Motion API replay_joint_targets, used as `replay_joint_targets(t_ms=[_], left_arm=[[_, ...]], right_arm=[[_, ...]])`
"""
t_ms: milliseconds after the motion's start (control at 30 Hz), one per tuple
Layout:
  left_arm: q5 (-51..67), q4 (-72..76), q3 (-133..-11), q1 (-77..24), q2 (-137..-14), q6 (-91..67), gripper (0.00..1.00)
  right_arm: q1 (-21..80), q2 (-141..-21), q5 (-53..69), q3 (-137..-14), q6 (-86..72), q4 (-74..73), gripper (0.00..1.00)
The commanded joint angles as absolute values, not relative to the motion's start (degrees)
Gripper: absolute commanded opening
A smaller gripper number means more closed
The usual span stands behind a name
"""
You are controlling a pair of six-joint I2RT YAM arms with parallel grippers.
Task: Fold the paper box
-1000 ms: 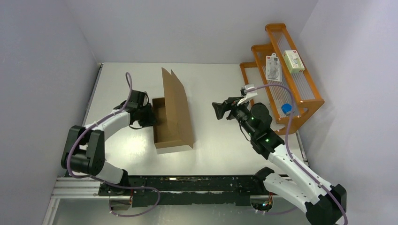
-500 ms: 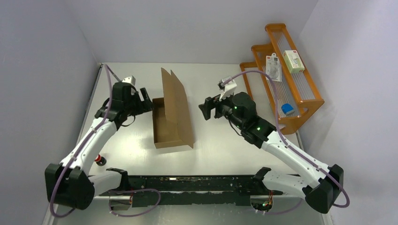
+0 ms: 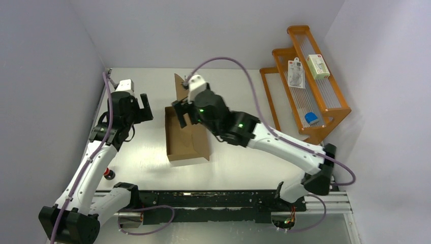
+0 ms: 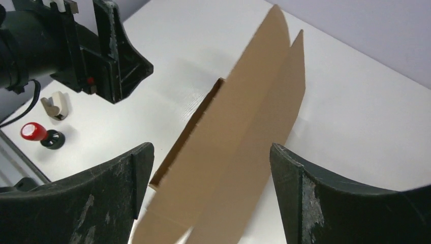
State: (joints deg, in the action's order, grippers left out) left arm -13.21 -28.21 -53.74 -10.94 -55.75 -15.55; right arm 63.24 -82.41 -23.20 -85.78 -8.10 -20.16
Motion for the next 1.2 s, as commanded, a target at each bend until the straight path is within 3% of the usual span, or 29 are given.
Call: replay_joint_targets(t_ms=[0,267,467,600,867,1000,1167], left_arm=[[-16.04,-29.09,-52.95,-10.28,-53.88,-13.78,0.93],[-18.28,-29.4,-52.55,-10.2,-52.13,-13.82,0.92],[-18.58,-29.37,-52.53,-10.11,-51.26,-13.83,0.91],[-18.62,-29.37,-52.55,-10.11,-51.28,-13.8,0.91],[-16.67,-29.08,-52.65,-10.02,-51.22,-13.28,0.9],[-15.65,-28.7,-52.47,-10.02,-51.06,-13.02,0.9],[-13.67,-28.37,-52.58,-10.02,-50.74,-12.45,0.89]], right_arm=[[67.21,-91.93,-34.43,-96.53,-7.36,-29.66,0.88],[69.94,-110.77,-47.32,-118.98,-6.85,-44.64,0.81],[70.4,-117.53,-54.01,-124.64,-4.4,-48.57,0.7],[70.4,-118.3,-56.05,-124.41,-2.25,-48.87,0.58],[70.21,-113.23,-55.22,-116.52,6.4,-42.04,0.19],[68.9,-108.25,-51.12,-110.69,12.5,-36.61,0.12],[62.31,-100.13,-35.04,-104.64,17.0,-31.72,0.01]])
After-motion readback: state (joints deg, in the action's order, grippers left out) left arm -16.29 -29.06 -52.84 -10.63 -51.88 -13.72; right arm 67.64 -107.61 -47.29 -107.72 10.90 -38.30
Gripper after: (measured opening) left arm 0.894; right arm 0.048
